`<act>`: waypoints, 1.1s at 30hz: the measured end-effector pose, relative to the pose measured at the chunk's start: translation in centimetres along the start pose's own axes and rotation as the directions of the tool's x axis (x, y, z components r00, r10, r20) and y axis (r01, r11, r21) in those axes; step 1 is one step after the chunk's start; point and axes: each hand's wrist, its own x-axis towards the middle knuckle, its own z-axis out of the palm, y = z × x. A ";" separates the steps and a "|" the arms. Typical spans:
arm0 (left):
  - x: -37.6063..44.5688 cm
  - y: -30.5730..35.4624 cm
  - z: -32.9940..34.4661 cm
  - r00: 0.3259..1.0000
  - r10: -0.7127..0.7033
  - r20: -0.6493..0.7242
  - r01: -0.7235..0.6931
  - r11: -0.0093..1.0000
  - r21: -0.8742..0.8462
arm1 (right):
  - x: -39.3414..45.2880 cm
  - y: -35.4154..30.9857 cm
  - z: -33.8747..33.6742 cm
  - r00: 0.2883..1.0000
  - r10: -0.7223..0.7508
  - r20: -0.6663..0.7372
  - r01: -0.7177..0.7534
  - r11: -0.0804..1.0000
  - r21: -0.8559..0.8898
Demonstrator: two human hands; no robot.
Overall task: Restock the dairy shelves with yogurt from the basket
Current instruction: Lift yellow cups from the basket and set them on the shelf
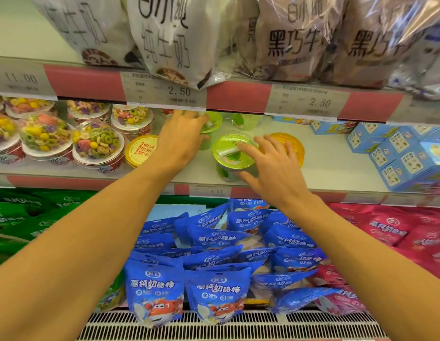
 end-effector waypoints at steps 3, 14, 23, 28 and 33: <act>-1.1 -0.3 0.2 0.996 0.077 -0.048 -0.076 0.997 0.029 | 0.0 0.4 0.1 1.000 -0.017 -0.002 0.017 0.999 -0.039; -5.4 0.6 0.3 0.979 0.184 -0.082 -0.173 0.977 0.124 | -0.7 2.2 -0.5 1.000 0.014 -0.004 -0.014 1.000 -0.014; -7.5 1.7 -0.1 0.977 0.170 -0.126 -0.153 0.979 0.134 | -0.9 0.9 -1.0 0.999 0.037 0.037 -0.038 0.998 0.042; -7.7 2.2 -0.3 0.981 0.120 -0.150 -0.108 0.990 0.086 | 0.1 0.5 -1.0 0.997 0.061 0.042 -0.059 0.997 -0.044; -8.1 2.3 -0.1 0.974 0.100 -0.204 -0.087 0.994 0.069 | 0.6 0.4 -0.9 0.996 0.066 0.059 -0.062 0.996 -0.067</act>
